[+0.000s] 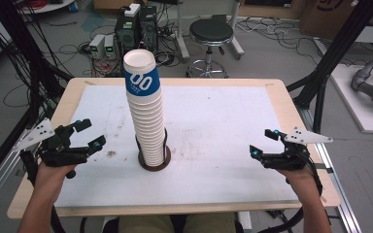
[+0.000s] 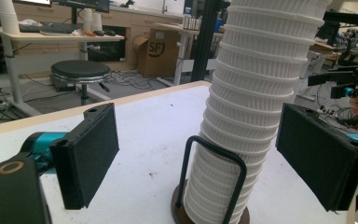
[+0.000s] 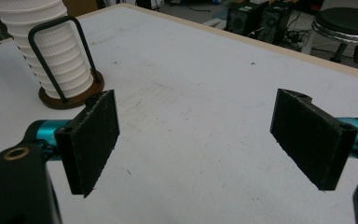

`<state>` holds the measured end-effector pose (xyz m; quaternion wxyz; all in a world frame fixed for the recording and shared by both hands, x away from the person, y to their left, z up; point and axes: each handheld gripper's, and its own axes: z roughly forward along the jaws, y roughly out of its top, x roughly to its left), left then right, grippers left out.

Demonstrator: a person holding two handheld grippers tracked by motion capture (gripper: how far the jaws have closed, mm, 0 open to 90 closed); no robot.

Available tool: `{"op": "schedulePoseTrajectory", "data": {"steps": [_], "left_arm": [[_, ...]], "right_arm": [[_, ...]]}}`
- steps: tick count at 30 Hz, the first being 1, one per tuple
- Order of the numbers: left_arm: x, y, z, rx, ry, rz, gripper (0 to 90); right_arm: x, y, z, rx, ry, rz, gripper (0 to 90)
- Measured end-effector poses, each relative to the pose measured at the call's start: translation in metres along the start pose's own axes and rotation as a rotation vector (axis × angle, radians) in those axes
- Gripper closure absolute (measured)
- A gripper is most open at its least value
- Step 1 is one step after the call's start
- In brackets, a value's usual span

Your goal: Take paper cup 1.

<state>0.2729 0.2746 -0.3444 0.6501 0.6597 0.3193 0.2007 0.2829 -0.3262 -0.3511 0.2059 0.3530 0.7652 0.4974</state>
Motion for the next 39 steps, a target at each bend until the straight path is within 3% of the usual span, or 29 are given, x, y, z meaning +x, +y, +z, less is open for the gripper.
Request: {"op": "schedulePoseTrajectory", "data": {"steps": [9, 15, 20, 24, 28, 32, 39], "left_arm": [[0.001, 0.001, 0.001, -0.003, 0.001, -0.007, 12.9], [-0.006, 0.005, 0.006, -0.021, -0.036, -0.002, 13.0], [-0.012, 0.017, 0.009, -0.052, -0.091, -0.004, 13.0], [-0.023, 0.031, 0.021, -0.042, -0.146, 0.037, 13.0], [-0.03, 0.041, 0.033, -0.049, -0.176, 0.046, 13.0], [-0.036, 0.055, 0.046, -0.082, -0.185, 0.059, 12.9], [-0.041, 0.065, 0.058, -0.09, -0.222, 0.071, 12.9]], "right_arm": [[0.0, 0.0, 0.0, -0.008, 0.014, -0.005, 15.8], [0.001, -0.001, -0.003, -0.002, 0.019, -0.004, 15.7], [0.004, -0.001, -0.005, -0.007, 0.023, -0.006, 15.7], [0.005, 0.0, -0.006, -0.008, 0.023, -0.006, 15.7], [0.005, 0.001, -0.006, -0.007, 0.023, -0.004, 15.7], [0.009, 0.003, -0.006, -0.005, 0.024, -0.011, 15.7], [0.012, 0.006, -0.006, -0.006, 0.039, -0.028, 15.7]]}}
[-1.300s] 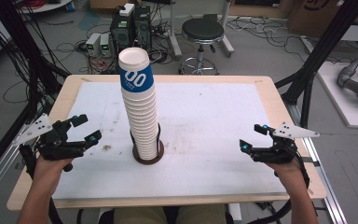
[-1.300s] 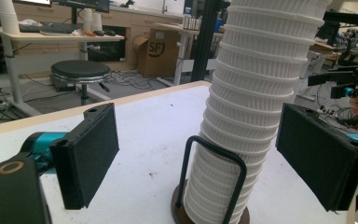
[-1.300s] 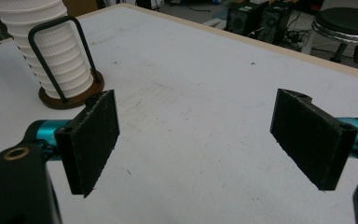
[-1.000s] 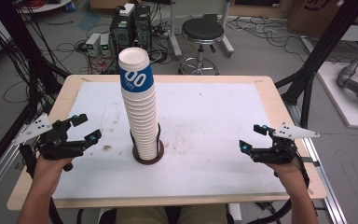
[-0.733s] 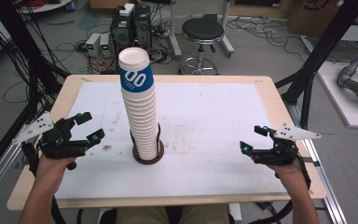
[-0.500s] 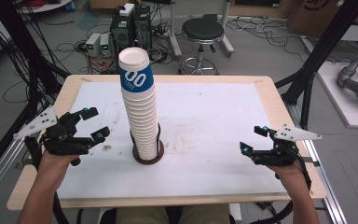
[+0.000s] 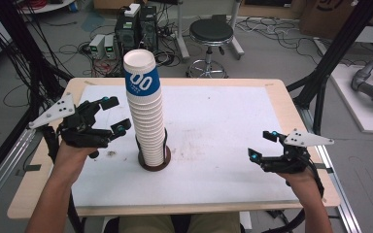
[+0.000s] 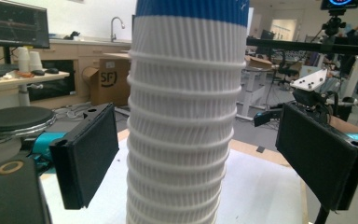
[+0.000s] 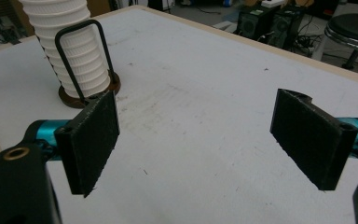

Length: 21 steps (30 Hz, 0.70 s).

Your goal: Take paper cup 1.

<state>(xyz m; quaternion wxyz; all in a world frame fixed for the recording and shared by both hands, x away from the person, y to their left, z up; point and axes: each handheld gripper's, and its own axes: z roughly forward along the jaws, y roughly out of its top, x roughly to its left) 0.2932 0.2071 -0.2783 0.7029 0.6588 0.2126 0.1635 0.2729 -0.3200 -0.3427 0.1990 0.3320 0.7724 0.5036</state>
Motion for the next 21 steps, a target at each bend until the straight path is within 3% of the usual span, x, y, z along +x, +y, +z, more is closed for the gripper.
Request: {"op": "schedulePoseTrajectory", "data": {"steps": [6, 7, 13, 21], "left_arm": [[0.006, 0.011, 0.016, 0.018, 0.003, 0.007, 10.6], [0.005, 0.013, 0.024, 0.034, -0.008, 0.023, 10.6], [0.007, 0.013, 0.039, 0.079, 0.003, 0.029, 10.6], [0.011, 0.01, 0.047, 0.094, -0.012, 0.024, 10.6]], "right_arm": [[0.001, 0.001, -0.001, -0.006, 0.011, -0.005, 15.7], [0.002, 0.002, -0.001, -0.01, 0.013, -0.009, 15.7], [0.005, 0.004, 0.001, -0.021, 0.028, -0.003, 15.7], [0.011, 0.008, 0.007, -0.034, 0.049, 0.024, 15.6]]}}
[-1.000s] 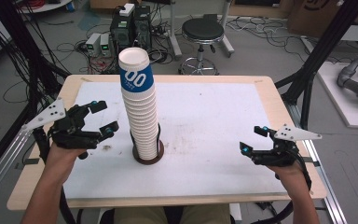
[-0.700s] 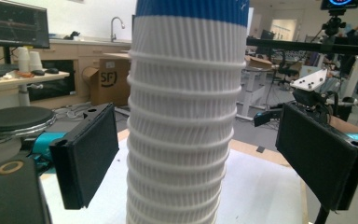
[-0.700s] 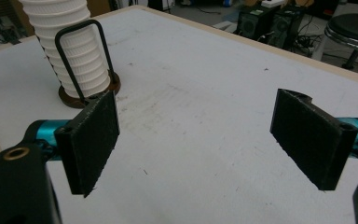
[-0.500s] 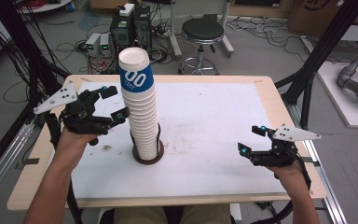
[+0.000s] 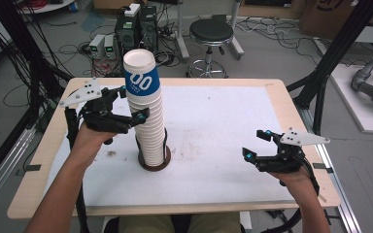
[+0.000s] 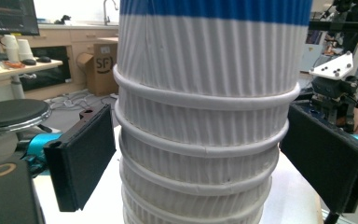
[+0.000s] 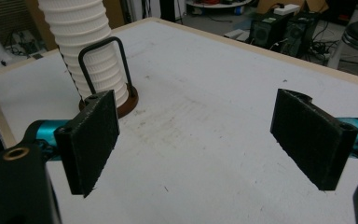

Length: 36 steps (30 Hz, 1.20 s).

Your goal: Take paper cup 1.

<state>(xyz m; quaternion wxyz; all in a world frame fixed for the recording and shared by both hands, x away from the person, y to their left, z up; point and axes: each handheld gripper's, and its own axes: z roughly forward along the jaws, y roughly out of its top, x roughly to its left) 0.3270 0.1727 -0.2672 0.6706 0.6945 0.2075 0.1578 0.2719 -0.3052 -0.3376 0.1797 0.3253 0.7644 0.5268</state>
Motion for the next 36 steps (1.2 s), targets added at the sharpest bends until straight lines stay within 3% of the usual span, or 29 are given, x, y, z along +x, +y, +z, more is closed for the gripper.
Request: {"op": "schedulePoseTrajectory", "data": {"steps": [3, 7, 8, 13, 14, 20, 23, 24, 25, 26, 27, 28, 30, 31, 36], "left_arm": [[-0.002, 0.001, 0.002, 0.008, 0.033, 0.004, 11.9], [-0.002, 0.001, 0.004, 0.007, 0.025, 0.009, 12.7], [-0.004, 0.001, 0.005, 0.011, 0.02, 0.011, 12.8], [-0.004, 0.001, 0.005, 0.014, 0.017, 0.004, 13.2], [-0.003, 0.001, 0.004, 0.014, 0.017, 0.002, 13.2], [-0.003, 0.001, 0.003, 0.021, 0.016, 0.007, 13.6], [-0.003, 0.001, 0.003, 0.023, 0.016, 0.011, 13.7], [-0.003, 0.001, 0.003, 0.024, 0.018, 0.014, 13.8], [-0.003, 0.001, 0.003, 0.024, 0.018, 0.014, 13.8], [-0.004, 0.0, 0.003, 0.024, 0.02, 0.015, 13.8], [-0.004, 0.0, 0.003, 0.024, 0.02, 0.015, 13.8], [-0.004, 0.0, 0.003, 0.025, 0.022, 0.017, 13.9], [-0.004, 0.0, 0.003, 0.026, 0.023, 0.018, 13.9], [-0.004, 0.0, 0.003, 0.026, 0.023, 0.018, 13.9], [-0.004, 0.0, 0.003, 0.026, 0.027, 0.021, 14.0]], "right_arm": [[0.001, 0.003, 0.002, -0.008, 0.027, -0.009, 15.6], [0.002, 0.01, 0.004, -0.032, 0.061, -0.025, 15.7], [0.004, 0.017, 0.007, -0.043, 0.092, -0.025, 15.7], [0.006, 0.041, 0.014, -0.055, 0.122, -0.053, 15.7], [0.009, 0.057, 0.018, -0.059, 0.145, -0.073, 15.7], [0.014, 0.1, 0.033, -0.057, 0.234, -0.108, 15.7], [0.017, 0.116, 0.038, -0.053, 0.249, -0.125, 15.7], [0.021, 0.132, 0.043, -0.052, 0.267, -0.143, 15.7], [0.021, 0.132, 0.043, -0.052, 0.267, -0.143, 15.7], [0.026, 0.148, 0.047, -0.057, 0.281, -0.164, 15.6], [0.026, 0.148, 0.047, -0.057, 0.281, -0.164, 15.6], [0.034, 0.163, 0.052, -0.056, 0.305, -0.203, 15.6], [0.043, 0.178, 0.057, -0.049, 0.323, -0.239, 15.6], [0.043, 0.178, 0.057, -0.049, 0.323, -0.239, 15.6], [0.066, 0.216, 0.073, -0.043, 0.367, -0.305, 15.6]]}}
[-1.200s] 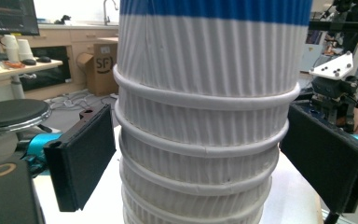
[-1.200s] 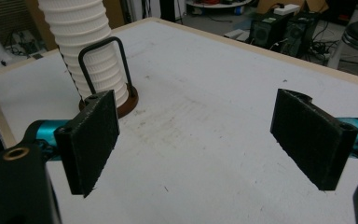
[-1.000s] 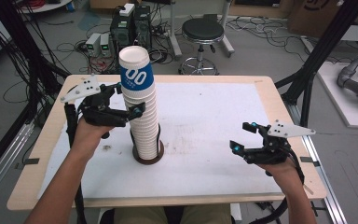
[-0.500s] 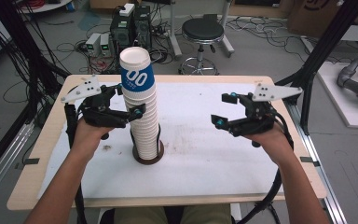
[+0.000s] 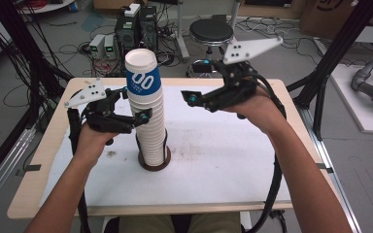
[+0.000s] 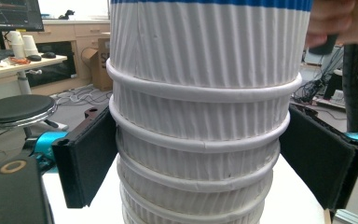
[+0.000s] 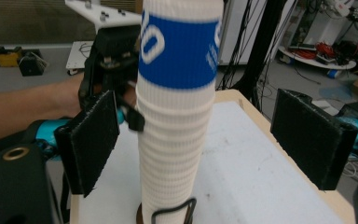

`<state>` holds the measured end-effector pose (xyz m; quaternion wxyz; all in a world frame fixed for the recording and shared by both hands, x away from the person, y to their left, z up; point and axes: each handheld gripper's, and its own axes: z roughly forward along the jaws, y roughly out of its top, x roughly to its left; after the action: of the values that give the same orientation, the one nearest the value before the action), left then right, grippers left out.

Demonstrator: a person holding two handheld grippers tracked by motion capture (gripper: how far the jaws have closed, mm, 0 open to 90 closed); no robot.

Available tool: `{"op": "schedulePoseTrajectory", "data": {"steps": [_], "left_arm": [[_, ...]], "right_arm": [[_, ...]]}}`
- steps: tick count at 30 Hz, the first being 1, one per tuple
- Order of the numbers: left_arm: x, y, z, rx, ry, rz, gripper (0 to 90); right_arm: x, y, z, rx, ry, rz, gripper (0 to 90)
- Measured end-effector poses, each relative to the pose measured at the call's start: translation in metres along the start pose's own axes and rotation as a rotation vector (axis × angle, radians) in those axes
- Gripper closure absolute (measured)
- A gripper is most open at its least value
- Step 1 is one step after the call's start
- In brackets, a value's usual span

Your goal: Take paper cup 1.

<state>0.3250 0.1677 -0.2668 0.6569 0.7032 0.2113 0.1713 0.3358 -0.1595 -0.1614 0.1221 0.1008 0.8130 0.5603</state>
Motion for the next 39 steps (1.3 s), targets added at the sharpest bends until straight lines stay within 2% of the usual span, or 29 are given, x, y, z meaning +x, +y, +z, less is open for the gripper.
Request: {"op": "schedulePoseTrajectory", "data": {"steps": [1, 2, 3, 4, 5, 6, 9, 11, 18, 21, 23, 24, 35, 36, 39], "left_arm": [[0.0, 0.0, 0.0, 0.0, 0.0, 0.0, 14.0], [0.0, 0.0, 0.0, 0.0, 0.0, 0.0, 14.0], [0.0, 0.0, 0.0, 0.0, 0.0, 0.0, 14.0], [0.0, 0.0, 0.0, 0.002, -0.001, 0.002, 14.0], [0.0, 0.0, 0.0, 0.002, -0.001, 0.002, 14.0], [0.0, 0.0, 0.0, 0.003, -0.001, 0.003, 14.0], [0.0, 0.0, 0.0, 0.004, -0.001, 0.003, 14.0], [0.0, 0.001, 0.0, 0.005, -0.001, 0.002, 14.1], [0.0, 0.001, 0.0, 0.009, -0.002, 0.01, 14.2], [0.0, 0.001, 0.0, 0.01, -0.003, 0.011, 14.3], [-0.001, 0.001, 0.0, 0.01, -0.004, 0.012, 14.4], [-0.001, 0.001, 0.0, 0.015, -0.002, 0.016, 14.5], [-0.001, 0.001, -0.001, 0.018, 0.001, 0.02, 14.8], [-0.001, 0.001, -0.001, 0.018, 0.001, 0.021, 14.8], [-0.001, 0.001, -0.001, 0.018, 0.001, 0.021, 14.8]], "right_arm": [[0.0, 0.0, 0.0, 0.0, 0.0, 0.0, 15.6], [-0.001, 0.013, 0.009, 0.003, 0.015, -0.012, 15.7], [-0.001, 0.013, 0.009, 0.003, 0.015, -0.012, 15.7], [-0.002, 0.025, 0.018, 0.011, 0.026, -0.021, 15.7], [-0.002, 0.025, 0.018, 0.011, 0.026, -0.021, 15.7], [-0.004, 0.036, 0.028, 0.022, 0.044, -0.012, 15.6], [-0.004, 0.048, 0.044, 0.051, 0.06, -0.015, 15.6], [-0.005, 0.054, 0.054, 0.062, 0.067, -0.027, 15.7], [-0.008, 0.062, 0.076, 0.097, 0.096, -0.003, 15.7], [-0.008, 0.063, 0.079, 0.1, 0.106, -0.007, 15.7], [-0.009, 0.064, 0.082, 0.102, 0.129, -0.009, 26.3], [-0.009, 0.065, 0.081, 0.1, 0.128, -0.017, 27.7], [-0.01, 0.069, 0.081, 0.091, 0.127, -0.02, 29.5], [-0.011, 0.072, 0.078, 0.052, 0.123, -0.009, 29.9], [-0.012, 0.083, 0.068, 0.001, 0.112, -0.007, 30.3]]}}
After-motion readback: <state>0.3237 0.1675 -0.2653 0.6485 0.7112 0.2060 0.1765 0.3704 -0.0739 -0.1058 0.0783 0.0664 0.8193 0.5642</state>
